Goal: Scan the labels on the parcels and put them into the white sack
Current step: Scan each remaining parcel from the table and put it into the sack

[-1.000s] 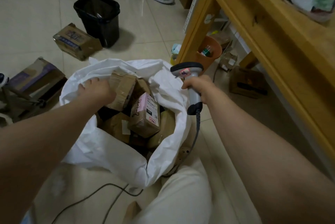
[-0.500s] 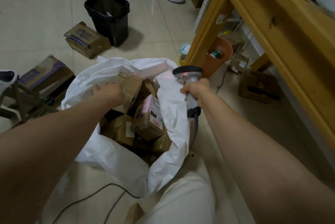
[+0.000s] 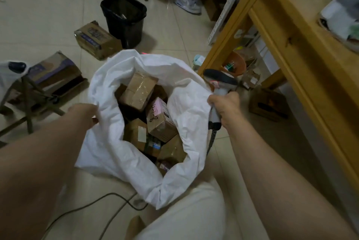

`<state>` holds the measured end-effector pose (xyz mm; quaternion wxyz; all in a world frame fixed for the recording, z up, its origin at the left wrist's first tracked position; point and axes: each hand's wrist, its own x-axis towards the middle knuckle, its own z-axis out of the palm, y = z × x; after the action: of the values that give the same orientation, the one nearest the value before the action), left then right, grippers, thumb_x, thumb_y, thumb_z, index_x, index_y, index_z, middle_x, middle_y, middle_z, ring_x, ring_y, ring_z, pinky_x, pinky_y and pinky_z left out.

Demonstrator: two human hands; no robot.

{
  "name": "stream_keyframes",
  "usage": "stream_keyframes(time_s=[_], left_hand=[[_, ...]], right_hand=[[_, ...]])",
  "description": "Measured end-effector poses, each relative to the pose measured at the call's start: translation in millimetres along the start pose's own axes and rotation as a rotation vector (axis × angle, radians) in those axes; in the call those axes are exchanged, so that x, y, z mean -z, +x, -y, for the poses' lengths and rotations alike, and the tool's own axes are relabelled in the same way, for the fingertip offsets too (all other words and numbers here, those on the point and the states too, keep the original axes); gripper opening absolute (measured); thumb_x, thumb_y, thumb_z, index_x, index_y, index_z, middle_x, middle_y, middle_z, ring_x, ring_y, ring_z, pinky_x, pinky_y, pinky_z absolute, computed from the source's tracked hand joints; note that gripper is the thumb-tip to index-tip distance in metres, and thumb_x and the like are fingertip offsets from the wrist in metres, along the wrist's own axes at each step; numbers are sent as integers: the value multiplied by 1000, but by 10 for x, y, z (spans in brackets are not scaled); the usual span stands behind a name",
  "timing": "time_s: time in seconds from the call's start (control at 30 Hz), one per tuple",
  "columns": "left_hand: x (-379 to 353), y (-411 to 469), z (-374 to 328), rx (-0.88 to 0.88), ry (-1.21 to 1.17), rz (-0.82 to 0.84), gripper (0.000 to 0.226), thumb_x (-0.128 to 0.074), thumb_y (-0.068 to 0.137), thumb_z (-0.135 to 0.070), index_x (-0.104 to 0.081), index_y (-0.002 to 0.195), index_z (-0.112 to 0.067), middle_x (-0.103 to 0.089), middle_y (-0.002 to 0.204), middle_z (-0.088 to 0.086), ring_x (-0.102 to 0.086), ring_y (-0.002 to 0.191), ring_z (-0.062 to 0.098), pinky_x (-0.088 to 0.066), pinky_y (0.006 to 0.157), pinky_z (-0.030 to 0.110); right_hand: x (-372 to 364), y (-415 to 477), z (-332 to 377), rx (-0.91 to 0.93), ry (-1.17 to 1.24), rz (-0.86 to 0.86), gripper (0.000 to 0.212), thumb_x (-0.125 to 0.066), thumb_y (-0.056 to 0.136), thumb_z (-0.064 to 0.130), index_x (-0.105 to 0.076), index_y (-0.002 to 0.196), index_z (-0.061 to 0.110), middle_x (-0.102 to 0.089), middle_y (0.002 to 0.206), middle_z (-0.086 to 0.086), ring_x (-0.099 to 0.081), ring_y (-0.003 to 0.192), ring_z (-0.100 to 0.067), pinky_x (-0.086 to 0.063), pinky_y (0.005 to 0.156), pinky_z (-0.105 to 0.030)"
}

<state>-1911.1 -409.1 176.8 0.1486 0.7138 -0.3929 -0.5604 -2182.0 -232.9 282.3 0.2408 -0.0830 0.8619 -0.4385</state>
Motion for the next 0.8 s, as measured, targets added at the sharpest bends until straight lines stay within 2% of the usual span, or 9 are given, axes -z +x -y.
stream_keyframes(time_s=[0.07, 0.13, 0.27, 0.37, 0.43, 0.47, 0.57, 0.67, 0.8], left_hand=[[4, -34, 67, 84, -148, 188, 42, -62, 92, -7, -50, 131, 0, -51, 127, 6, -57, 111, 26, -55, 56, 20], [-77, -51, 102, 173, -200, 258, 50, -74, 82, -8, -52, 127, -4, -49, 128, 2, -58, 92, 19, -50, 41, 17], [-147, -43, 138, 210, 141, 338, 84, -87, 62, -39, -51, 129, -2, -51, 83, 6, -49, 67, 14, -43, 58, 24], [-219, -63, 154, 129, 395, 260, 90, -86, 67, -37, -42, 135, 3, -58, 115, 21, -58, 103, 33, -44, 78, 36], [-226, -81, -2, -62, 440, 107, 72, -86, 67, -30, -52, 120, 5, -60, 98, 19, -61, 88, 33, -47, 70, 37], [-207, -100, -148, -171, 431, 50, 65, -84, 69, -31, -55, 116, 4, -59, 91, 17, -60, 83, 32, -49, 71, 38], [-92, -231, -720, -423, 337, -49, 51, -67, 86, -35, -56, 121, 0, -61, 107, 19, -60, 101, 36, -49, 82, 41], [86, -471, -1240, -709, 279, -158, 27, -56, 90, -20, -65, 101, 3, -63, 96, 24, -62, 96, 37, -47, 75, 41], [386, -717, -1504, -737, 11, -313, 29, -52, 77, -20, -72, 93, -6, -66, 87, 14, -63, 83, 26, -54, 76, 40]], right_hand=[[-80, -59, -23, 24, -39, 13, 40, -67, 76, -2, -34, 73, 20, -44, 76, 3, -48, 68, -15, -48, 75, -38], [-137, -108, -46, 28, -38, 41, 34, -70, 75, 0, -39, 79, 15, -48, 79, 2, -50, 69, -15, -47, 72, -35], [-208, -136, -66, 10, -25, 62, 48, -83, 69, 10, -45, 99, 15, -56, 93, -1, -58, 88, -23, -52, 81, -41], [-237, -123, -117, -23, -100, 51, 53, -86, 64, 12, -47, 99, 15, -57, 99, -4, -58, 93, -26, -53, 85, -42], [-215, -114, -149, -22, -155, 15, 48, -84, 65, 11, -44, 90, 19, -52, 87, 1, -56, 91, -24, -51, 80, -38], [-198, -110, -147, -12, -174, -12, 46, -82, 66, 10, -41, 84, 21, -49, 81, 3, -56, 91, -25, -50, 78, -36], [-132, -124, -15, 36, -129, -107, 37, -74, 73, 9, -41, 83, 23, -50, 80, 3, -61, 94, -30, -54, 82, -41], [-23, -190, 300, 144, 84, -211, 33, -72, 77, 11, -43, 80, 28, -52, 78, 9, -62, 84, -22, -55, 83, -42], [147, -358, 645, 360, 310, -329, 36, -74, 75, 11, -56, 105, 20, -59, 88, 11, -58, 78, -4, -47, 72, -22]])
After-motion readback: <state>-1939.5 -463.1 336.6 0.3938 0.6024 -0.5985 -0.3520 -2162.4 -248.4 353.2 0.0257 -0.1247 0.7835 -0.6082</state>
